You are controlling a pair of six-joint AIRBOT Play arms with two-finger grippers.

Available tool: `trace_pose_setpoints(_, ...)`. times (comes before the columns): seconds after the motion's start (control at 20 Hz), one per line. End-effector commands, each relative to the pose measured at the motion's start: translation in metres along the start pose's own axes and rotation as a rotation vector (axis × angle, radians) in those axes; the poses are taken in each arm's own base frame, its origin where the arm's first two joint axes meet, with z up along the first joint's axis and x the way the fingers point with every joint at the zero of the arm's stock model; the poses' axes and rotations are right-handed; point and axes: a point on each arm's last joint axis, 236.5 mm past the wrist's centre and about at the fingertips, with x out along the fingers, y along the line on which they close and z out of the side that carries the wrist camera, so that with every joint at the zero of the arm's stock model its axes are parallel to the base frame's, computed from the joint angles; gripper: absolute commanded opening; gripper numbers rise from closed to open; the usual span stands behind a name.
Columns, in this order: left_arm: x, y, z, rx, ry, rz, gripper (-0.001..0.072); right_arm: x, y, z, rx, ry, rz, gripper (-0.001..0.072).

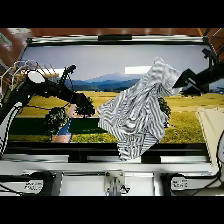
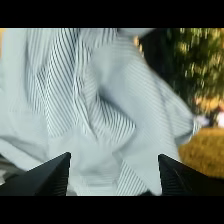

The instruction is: Fold the shirts.

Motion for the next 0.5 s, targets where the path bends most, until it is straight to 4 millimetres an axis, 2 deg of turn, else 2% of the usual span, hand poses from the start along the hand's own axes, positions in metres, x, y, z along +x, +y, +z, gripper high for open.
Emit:
trace_pose_setpoints(0.0, 0.023, 0.037, -0.012, -0.048, 0.06, 0.032, 0.0622, 0.025, -0.006, -0.06, 0.04, 0.029, 0.019, 0.0669)
trace_pose_setpoints(0.05, 0.035, 0.038, -0.013, -0.074, 0.063, 0.006, 0.0622, 0.035, -0.006, -0.069, 0.055, 0.026, 0.03, 0.0669)
trace_pose_setpoints(0.2, 0.067, 0.034, -0.011, -0.143, 0.069, -0.082, 0.0622, 0.06, 0.0, -0.081, 0.068, 0.053, 0.058, 0.0669)
trace_pose_setpoints(0.35, 0.089, 0.033, -0.011, -0.137, 0.099, -0.096, 0.0622, 0.076, 0.007, -0.079, 0.041, 0.065, 0.056, 0.0669)
trace_pose_setpoints(0.45, 0.1, 0.029, 0.0, -0.14, 0.072, -0.114, 0.0622, 0.084, 0.007, -0.08, 0.037, 0.089, 0.057, 0.0672)
